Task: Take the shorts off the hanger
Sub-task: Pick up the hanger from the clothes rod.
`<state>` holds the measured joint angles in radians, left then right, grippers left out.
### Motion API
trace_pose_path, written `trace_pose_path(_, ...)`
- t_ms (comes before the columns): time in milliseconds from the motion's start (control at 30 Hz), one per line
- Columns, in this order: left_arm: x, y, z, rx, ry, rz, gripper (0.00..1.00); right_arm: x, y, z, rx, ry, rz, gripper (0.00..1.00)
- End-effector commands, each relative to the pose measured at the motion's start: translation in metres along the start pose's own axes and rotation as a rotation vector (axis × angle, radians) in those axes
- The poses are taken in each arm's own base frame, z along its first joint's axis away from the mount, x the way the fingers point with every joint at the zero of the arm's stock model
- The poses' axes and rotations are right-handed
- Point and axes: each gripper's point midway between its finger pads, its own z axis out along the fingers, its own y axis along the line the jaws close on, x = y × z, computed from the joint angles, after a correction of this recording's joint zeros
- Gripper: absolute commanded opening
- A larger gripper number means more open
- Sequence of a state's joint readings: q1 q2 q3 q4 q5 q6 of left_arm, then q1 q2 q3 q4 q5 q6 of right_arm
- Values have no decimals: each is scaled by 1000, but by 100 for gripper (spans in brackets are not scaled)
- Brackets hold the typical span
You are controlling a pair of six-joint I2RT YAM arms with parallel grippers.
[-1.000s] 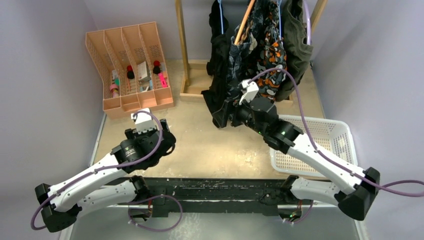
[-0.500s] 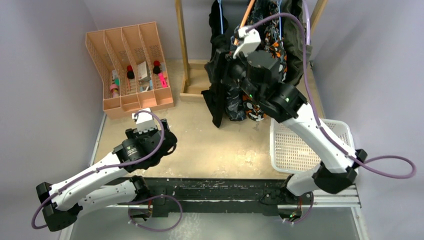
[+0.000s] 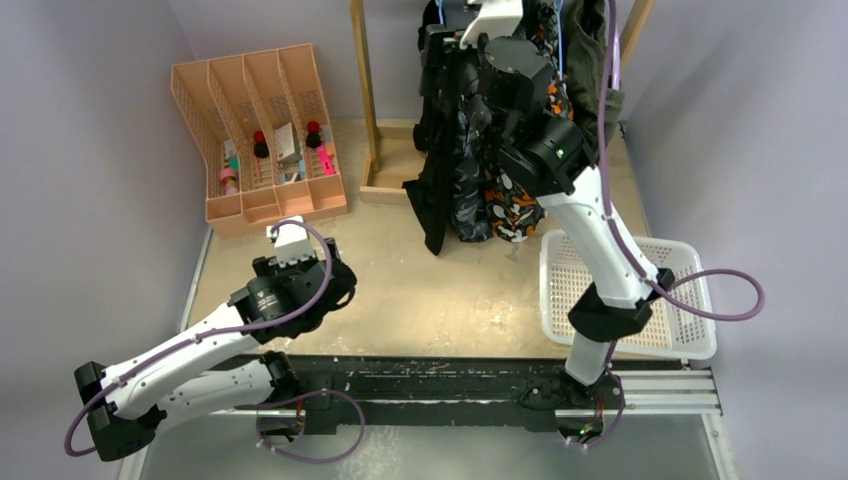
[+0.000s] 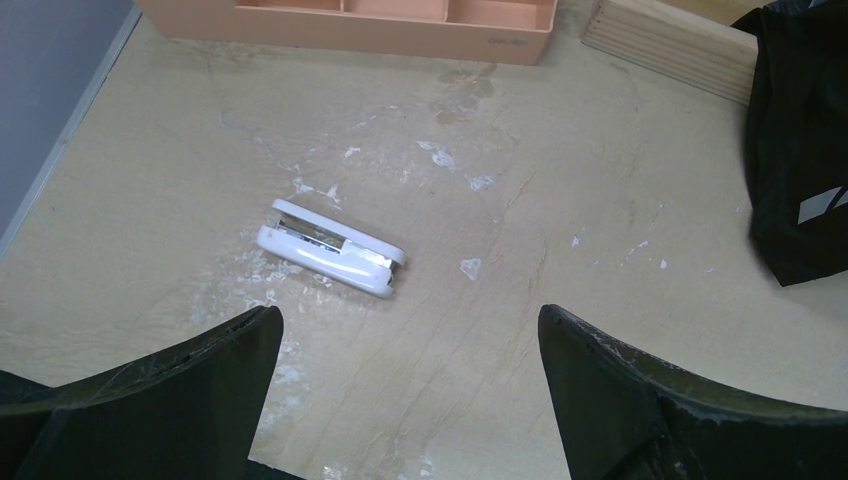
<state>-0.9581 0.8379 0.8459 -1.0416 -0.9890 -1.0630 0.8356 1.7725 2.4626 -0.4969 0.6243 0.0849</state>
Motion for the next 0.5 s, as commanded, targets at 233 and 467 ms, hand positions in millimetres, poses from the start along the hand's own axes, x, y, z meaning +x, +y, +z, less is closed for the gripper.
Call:
trace_pose_path(233, -12, 0, -2, -7, -33, -26, 100, 34, -17, 45, -36, 84, -27, 70)
trace_pose_path(467, -13, 1, -3, -7, -36, -25, 100, 52, -27, 63, 27, 107, -66, 68)
